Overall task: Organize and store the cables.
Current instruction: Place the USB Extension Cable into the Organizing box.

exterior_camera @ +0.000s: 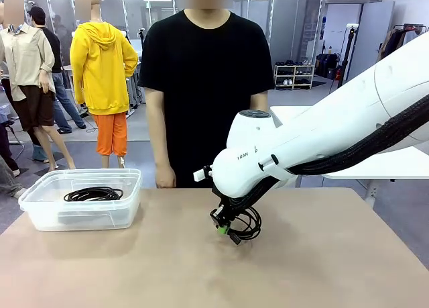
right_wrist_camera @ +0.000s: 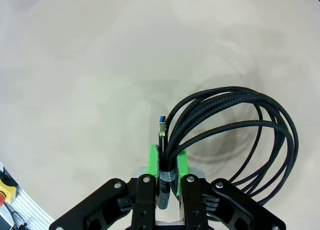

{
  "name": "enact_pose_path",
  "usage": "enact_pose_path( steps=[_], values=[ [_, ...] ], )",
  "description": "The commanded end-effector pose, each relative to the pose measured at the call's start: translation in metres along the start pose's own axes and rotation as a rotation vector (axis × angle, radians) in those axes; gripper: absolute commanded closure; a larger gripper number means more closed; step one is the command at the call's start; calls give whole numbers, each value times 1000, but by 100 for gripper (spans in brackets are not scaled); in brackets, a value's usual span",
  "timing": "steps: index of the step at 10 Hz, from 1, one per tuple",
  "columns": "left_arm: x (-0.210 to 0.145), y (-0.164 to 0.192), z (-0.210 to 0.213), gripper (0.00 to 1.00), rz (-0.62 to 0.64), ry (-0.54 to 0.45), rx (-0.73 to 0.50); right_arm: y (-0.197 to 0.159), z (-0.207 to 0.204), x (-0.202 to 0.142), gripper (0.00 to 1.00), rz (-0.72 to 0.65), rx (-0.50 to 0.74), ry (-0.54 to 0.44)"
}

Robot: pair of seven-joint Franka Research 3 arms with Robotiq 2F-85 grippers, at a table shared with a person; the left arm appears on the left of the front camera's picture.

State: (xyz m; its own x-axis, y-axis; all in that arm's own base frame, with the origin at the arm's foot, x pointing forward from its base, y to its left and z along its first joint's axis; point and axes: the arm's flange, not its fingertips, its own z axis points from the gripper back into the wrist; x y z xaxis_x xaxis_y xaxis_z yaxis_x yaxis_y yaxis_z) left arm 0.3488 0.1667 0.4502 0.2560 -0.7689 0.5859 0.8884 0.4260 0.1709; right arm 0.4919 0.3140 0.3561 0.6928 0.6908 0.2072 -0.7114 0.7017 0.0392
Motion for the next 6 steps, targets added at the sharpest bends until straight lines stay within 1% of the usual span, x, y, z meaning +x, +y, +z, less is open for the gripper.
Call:
enact_pose_path(
  steps=[1, 2, 3, 4, 5, 6],
  values=[
    [5, 1, 4, 0, 12, 5, -15, 0, 0, -2, 100, -6, -3, -3],
    [5, 1, 4, 0, 12, 5, -15, 0, 0, -2, 100, -6, -3, -3],
    [5, 1, 4, 0, 12, 5, -15, 0, 0, 0, 83, 0, 0, 0],
    [5, 1, 4, 0, 12, 5, -15, 2, -2, -5, 83, 23, -29, 46],
    [5, 1, 4, 0, 12, 5, -15, 0, 2, -13, 83, 50, 1, 30],
    [5, 1, 4, 0, 12, 5, -15, -3, 2, -22, 83, 42, 11, 23]
  ],
)
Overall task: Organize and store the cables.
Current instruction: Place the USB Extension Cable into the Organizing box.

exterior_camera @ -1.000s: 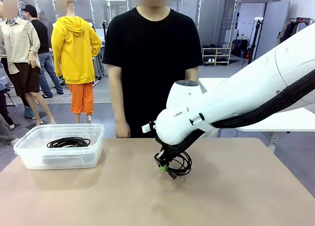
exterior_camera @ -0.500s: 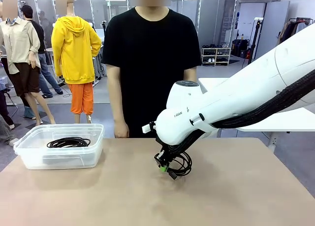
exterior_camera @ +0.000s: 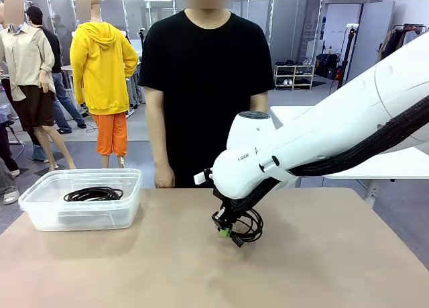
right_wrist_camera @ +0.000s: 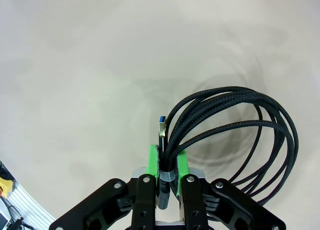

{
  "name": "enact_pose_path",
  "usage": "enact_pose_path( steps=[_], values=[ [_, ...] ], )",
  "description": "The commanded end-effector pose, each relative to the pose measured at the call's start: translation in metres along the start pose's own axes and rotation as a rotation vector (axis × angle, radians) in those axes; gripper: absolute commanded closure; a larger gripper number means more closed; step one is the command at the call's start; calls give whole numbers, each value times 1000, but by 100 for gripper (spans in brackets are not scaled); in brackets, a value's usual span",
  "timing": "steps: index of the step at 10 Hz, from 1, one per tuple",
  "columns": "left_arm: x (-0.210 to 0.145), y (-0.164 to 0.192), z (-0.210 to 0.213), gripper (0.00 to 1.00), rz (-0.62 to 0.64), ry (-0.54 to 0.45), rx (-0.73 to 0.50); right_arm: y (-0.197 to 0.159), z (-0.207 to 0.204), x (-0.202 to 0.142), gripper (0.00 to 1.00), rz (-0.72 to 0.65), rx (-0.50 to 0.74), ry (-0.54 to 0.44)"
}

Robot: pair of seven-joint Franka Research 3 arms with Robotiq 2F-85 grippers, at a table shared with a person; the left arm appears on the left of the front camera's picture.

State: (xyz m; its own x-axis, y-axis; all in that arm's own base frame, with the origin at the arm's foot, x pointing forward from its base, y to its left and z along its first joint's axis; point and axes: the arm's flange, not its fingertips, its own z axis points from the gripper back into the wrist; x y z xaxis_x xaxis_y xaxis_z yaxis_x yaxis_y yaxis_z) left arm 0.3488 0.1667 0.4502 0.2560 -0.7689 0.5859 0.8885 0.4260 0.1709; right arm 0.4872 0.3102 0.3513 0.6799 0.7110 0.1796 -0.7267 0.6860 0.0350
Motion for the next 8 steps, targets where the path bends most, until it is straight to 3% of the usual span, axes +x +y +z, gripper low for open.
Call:
enact_pose_path(
  steps=[1, 7, 8],
  values=[
    [5, 1, 4, 0, 12, 5, -15, -3, 5, -20, 83, 17, -15, 13],
    [5, 1, 4, 0, 12, 5, -15, 16, -24, -10, 83, 52, 10, 34],
    [5, 1, 4, 0, 12, 5, -15, 18, -24, -10, 73, 55, 11, 30]
  ],
)
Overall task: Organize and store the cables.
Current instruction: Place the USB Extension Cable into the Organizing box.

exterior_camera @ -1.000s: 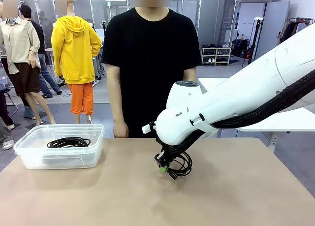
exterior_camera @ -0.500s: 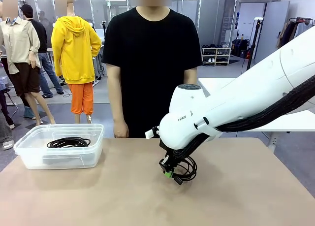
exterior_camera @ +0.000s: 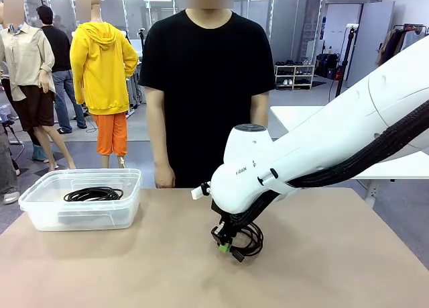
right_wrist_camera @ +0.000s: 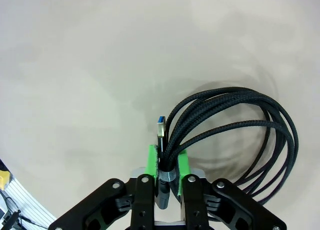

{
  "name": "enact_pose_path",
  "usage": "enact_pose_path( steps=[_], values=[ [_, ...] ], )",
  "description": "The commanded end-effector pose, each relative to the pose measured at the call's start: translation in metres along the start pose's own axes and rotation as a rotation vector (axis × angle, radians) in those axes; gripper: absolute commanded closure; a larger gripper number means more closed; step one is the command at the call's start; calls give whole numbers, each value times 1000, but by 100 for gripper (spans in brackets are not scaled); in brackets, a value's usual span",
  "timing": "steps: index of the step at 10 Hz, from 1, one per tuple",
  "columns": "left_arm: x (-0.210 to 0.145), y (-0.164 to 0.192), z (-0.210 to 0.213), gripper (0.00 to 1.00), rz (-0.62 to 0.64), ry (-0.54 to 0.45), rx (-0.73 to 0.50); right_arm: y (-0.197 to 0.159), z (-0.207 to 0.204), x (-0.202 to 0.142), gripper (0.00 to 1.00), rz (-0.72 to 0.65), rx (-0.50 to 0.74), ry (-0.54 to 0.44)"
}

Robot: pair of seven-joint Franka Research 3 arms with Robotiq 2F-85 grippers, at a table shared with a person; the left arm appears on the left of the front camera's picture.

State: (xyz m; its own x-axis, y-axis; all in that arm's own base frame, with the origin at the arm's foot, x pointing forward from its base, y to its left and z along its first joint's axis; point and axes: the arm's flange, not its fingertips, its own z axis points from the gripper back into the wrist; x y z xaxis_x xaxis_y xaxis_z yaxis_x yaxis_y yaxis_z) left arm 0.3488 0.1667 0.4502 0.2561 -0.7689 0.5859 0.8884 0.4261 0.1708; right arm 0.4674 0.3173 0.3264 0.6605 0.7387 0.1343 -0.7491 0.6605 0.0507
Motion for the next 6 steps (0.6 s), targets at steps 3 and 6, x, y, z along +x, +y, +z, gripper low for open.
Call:
enact_pose_path(
  steps=[3, 6],
  values=[
    [5, 1, 4, 0, 11, 5, -15, 4, 8, -5, 20, 18, 4, -36],
    [5, 1, 4, 0, 11, 5, -15, -3, 23, -23, 0, 20, 15, -74]
  ],
)
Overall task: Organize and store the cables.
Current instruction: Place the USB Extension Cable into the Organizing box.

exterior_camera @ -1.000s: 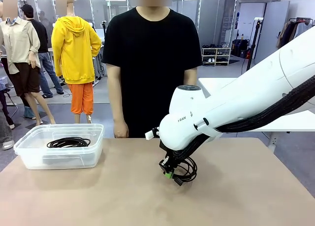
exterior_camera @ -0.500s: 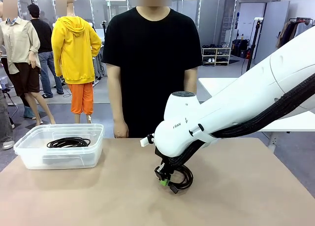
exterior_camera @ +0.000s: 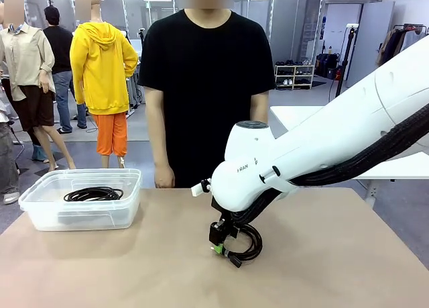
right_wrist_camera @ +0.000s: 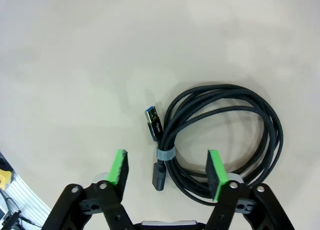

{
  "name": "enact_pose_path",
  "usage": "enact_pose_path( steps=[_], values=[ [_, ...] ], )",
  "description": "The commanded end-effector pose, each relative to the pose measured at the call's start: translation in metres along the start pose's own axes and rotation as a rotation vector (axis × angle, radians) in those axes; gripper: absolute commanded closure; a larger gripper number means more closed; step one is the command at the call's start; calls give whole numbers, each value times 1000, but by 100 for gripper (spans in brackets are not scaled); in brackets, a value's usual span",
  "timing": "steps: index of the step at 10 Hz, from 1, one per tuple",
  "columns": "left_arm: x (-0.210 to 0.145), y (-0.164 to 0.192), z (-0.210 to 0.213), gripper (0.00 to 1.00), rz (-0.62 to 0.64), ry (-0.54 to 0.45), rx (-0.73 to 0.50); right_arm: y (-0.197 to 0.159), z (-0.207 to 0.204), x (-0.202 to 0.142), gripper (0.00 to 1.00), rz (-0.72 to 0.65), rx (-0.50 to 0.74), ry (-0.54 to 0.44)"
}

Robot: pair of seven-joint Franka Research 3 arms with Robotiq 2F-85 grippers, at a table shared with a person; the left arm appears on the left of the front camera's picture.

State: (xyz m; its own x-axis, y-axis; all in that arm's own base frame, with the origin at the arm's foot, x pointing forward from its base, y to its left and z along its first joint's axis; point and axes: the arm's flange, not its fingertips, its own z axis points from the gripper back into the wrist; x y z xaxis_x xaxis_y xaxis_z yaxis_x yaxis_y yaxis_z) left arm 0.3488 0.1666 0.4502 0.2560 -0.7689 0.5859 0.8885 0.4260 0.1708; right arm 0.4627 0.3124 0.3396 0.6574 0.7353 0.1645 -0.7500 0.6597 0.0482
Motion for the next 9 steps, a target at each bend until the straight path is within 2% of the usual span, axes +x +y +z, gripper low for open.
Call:
enact_pose_path(
  steps=[1, 3, 4, 6, 8, 9],
  values=[
    [5, 1, 4, 0, 12, 5, -14, -12, 22, -31, 0, 20, 22, -75],
    [0, 0, 0, 0, 0, 0, 0, -32, 50, -68, 0, -18, 66, -195],
    [25, -6, 1, 0, -20, -42, -24, -42, 60, -88, 0, -29, 74, -220],
    [76, -22, -4, 0, 21, -24, -94, -61, 80, -135, 0, -40, 60, -277],
    [123, -40, -17, 0, 128, 20, -160, -81, 94, -184, 0, -34, 60, -340],
    [148, -52, -29, 0, 128, 97, -190, -91, 99, -211, 0, -56, 48, -362]
  ],
)
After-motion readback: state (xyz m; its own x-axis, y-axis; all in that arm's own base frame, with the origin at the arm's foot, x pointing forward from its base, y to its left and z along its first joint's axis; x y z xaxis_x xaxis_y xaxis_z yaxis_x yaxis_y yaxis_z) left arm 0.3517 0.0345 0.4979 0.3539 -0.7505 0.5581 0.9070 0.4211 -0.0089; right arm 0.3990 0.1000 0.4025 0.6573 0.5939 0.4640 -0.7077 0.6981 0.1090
